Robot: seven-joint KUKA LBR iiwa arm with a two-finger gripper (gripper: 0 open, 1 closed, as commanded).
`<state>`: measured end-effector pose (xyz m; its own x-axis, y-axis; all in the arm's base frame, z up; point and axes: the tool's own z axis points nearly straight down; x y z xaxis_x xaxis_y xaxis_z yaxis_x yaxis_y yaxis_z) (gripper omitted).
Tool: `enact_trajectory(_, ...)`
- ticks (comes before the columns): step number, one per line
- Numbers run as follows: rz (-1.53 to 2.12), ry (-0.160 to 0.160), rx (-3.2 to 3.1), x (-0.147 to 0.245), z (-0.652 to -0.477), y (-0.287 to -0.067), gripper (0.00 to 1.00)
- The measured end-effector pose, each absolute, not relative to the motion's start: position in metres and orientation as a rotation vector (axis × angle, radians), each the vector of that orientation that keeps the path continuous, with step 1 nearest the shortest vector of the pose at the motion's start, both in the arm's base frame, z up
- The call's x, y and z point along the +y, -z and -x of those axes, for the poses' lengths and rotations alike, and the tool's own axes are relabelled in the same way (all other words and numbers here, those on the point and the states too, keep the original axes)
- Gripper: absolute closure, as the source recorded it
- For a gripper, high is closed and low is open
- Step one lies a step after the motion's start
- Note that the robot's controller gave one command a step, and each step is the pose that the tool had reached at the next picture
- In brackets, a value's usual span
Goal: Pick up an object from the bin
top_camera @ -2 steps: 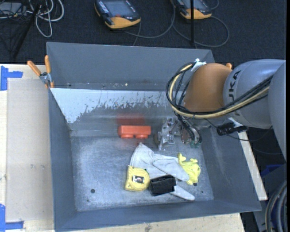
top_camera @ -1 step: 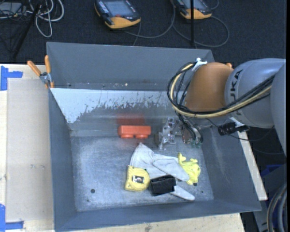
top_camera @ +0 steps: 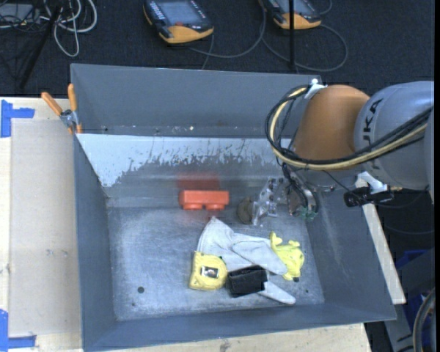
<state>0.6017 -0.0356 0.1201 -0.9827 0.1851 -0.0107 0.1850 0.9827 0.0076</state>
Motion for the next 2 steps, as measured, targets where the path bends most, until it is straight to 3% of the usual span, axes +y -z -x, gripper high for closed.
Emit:
enact_trajectory(1,-0.049,0.000,3.144,-0.0439,-0.5511,-0.1367,0.00)
enact_trajectory(2,-0.049,0.000,3.143,-0.0439,-0.5514,-0.1367,0.00)
